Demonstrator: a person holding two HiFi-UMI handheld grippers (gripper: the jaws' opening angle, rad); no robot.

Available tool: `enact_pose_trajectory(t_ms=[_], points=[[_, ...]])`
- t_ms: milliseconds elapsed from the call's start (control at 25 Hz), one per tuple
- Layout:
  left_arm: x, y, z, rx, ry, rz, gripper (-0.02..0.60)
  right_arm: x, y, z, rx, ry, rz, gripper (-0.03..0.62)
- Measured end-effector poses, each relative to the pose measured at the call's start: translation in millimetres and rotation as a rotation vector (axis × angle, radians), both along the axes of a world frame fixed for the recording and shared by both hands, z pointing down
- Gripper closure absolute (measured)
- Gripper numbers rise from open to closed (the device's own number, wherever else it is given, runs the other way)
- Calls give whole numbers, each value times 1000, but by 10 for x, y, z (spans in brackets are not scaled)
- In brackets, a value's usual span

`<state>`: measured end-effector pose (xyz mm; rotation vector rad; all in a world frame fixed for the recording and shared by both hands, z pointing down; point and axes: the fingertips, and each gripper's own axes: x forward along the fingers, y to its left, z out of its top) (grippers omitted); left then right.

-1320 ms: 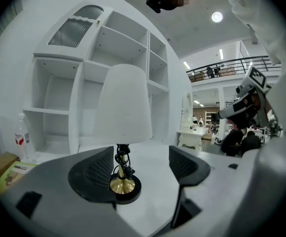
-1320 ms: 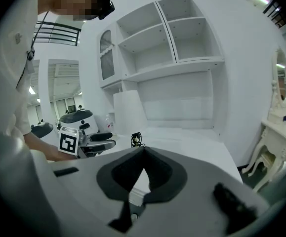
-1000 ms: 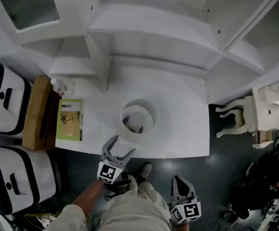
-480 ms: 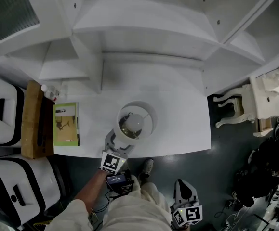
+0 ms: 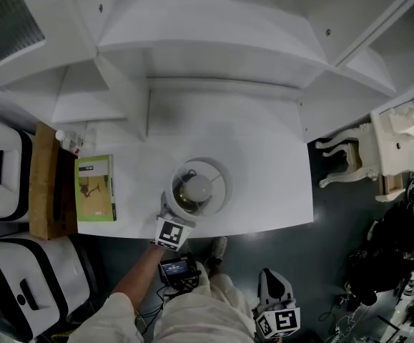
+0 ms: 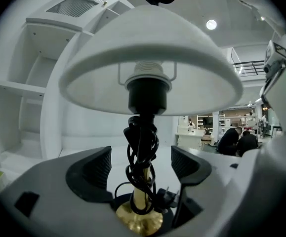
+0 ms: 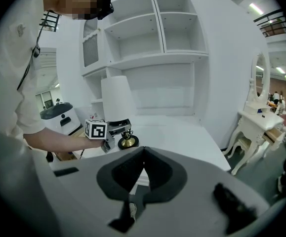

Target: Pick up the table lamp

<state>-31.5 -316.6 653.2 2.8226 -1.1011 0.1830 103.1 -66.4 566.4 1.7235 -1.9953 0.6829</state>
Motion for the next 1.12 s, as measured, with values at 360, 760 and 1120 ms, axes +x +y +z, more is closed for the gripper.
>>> enact_pose_trajectory(t_ms=[360,760,1120], points=[[77,-146,-37,41,17,-48,227,82,30,4,-12,13,28,582],[94,-135,-20,65,22,-47,393,77,-2,15,-18,14,25,582],[70,-151,-73,-1,66,-63,407,40,-4,16,-20,22,12,582]])
